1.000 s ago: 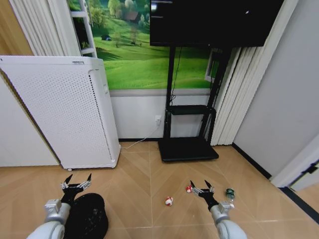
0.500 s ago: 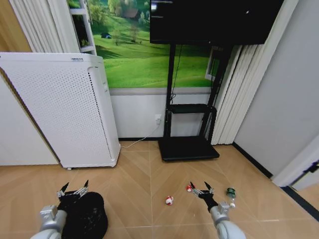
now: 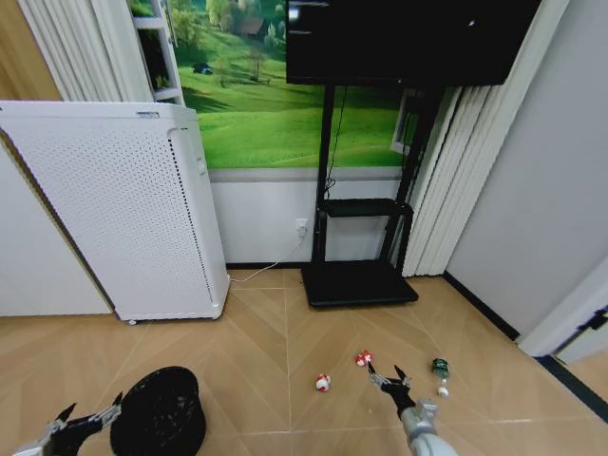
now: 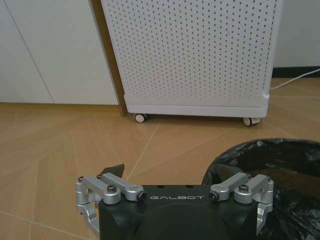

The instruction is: Pick up the trash bin and place the garbage on the floor into it.

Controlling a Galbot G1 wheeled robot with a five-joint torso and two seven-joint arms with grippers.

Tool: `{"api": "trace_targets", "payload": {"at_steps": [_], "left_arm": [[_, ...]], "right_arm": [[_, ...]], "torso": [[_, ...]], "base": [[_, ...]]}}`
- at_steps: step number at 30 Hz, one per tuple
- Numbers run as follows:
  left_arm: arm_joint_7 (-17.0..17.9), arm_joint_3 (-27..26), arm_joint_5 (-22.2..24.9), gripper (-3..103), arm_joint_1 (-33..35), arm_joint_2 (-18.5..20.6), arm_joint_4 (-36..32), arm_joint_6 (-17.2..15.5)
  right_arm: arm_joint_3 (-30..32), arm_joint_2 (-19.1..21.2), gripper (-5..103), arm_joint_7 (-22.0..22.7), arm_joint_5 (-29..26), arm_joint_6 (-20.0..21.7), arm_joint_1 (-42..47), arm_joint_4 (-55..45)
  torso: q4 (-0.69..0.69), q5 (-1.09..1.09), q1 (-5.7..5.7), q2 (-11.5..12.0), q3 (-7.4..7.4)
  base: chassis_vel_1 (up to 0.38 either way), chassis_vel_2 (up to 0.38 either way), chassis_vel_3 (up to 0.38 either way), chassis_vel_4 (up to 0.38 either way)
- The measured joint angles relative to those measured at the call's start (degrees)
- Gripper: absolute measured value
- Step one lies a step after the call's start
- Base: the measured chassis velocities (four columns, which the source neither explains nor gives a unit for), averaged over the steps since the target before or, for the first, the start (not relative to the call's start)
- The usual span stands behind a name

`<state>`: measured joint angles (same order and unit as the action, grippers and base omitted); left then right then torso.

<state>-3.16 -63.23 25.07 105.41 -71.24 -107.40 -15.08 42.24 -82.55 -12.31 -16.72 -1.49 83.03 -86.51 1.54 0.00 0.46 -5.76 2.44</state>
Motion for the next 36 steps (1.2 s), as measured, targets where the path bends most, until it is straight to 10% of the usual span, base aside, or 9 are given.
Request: {"api": "trace_targets", "payload": {"at_steps": [11,36], "left_arm": [[-0.7,2.5,-3.7,103,-1.7,-1.5,3.6,-2.8],[-0.9,2.9,-3.9,18,-3.7,-2.0,5.4,-3.2]], "right_arm": [[0.3,0.7,100,0.1,-1.0,-1.2,0.0,0.8],[0.4,0.3,100,0.2,-0.9,-1.5,-0.3,0.5]], "torso": [[0.01,0.0,0.04,-0.1,0.1],[0.0,0.0,0.07,-0.3,0.2]], "base": [[0.0,0.0,0.0,0.0],[0.0,0.0,0.0,0.0]]}}
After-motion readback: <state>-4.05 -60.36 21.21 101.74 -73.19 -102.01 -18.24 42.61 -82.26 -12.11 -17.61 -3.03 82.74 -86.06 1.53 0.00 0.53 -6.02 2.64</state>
